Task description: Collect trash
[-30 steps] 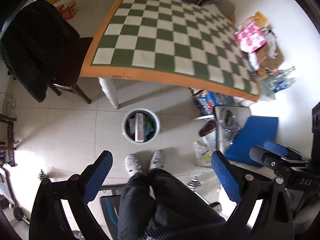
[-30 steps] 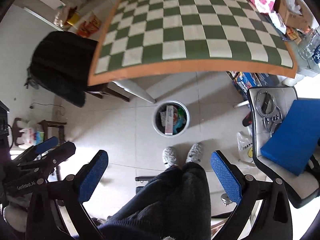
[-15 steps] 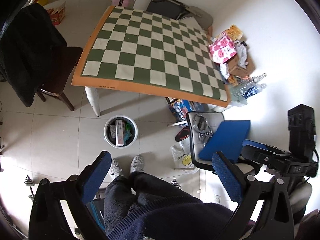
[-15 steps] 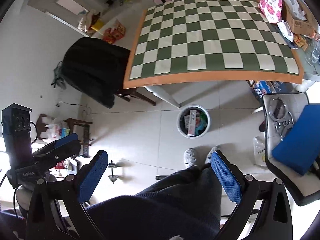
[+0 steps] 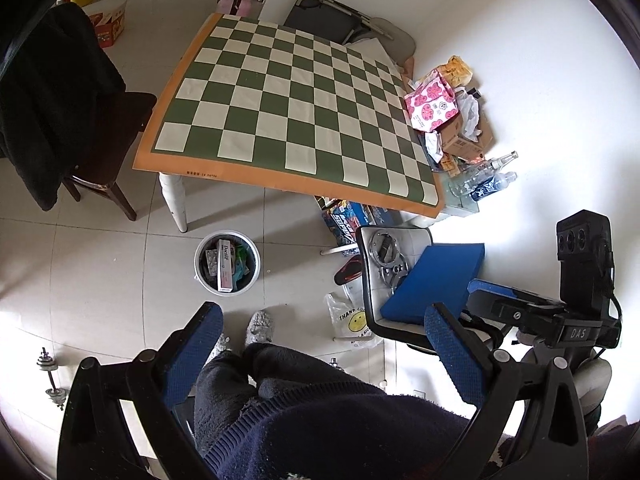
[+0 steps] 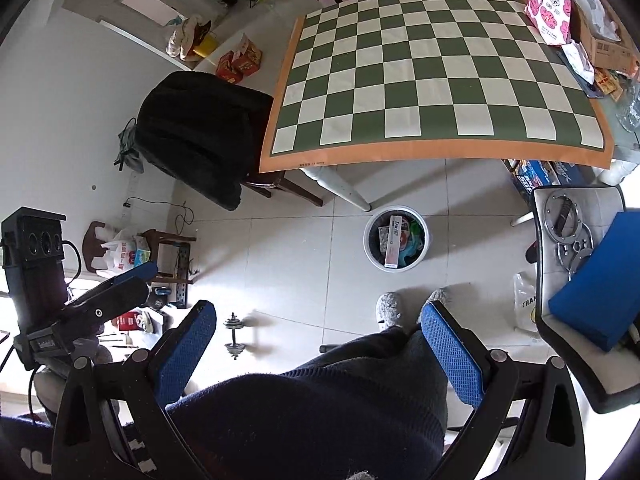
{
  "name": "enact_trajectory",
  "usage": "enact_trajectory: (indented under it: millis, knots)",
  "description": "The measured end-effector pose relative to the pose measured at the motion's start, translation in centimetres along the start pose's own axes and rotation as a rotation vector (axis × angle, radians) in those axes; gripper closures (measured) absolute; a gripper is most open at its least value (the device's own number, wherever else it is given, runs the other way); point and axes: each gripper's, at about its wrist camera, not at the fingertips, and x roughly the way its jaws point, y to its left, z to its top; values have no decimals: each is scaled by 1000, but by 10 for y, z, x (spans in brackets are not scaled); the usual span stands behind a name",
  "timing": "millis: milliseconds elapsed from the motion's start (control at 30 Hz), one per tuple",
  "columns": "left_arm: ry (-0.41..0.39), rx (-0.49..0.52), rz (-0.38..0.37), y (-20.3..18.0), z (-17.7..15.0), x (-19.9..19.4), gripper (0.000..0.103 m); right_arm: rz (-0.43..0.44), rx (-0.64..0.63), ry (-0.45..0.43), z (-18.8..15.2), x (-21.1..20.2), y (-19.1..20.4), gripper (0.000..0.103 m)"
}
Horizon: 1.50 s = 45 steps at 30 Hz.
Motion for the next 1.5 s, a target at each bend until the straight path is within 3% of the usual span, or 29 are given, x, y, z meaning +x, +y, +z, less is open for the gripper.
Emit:
enact_trajectory:
  millis: [1500]
  knots:
    - [-10,-10,36,-4,-10,0,0,13,-2,22,-1,8,5,0]
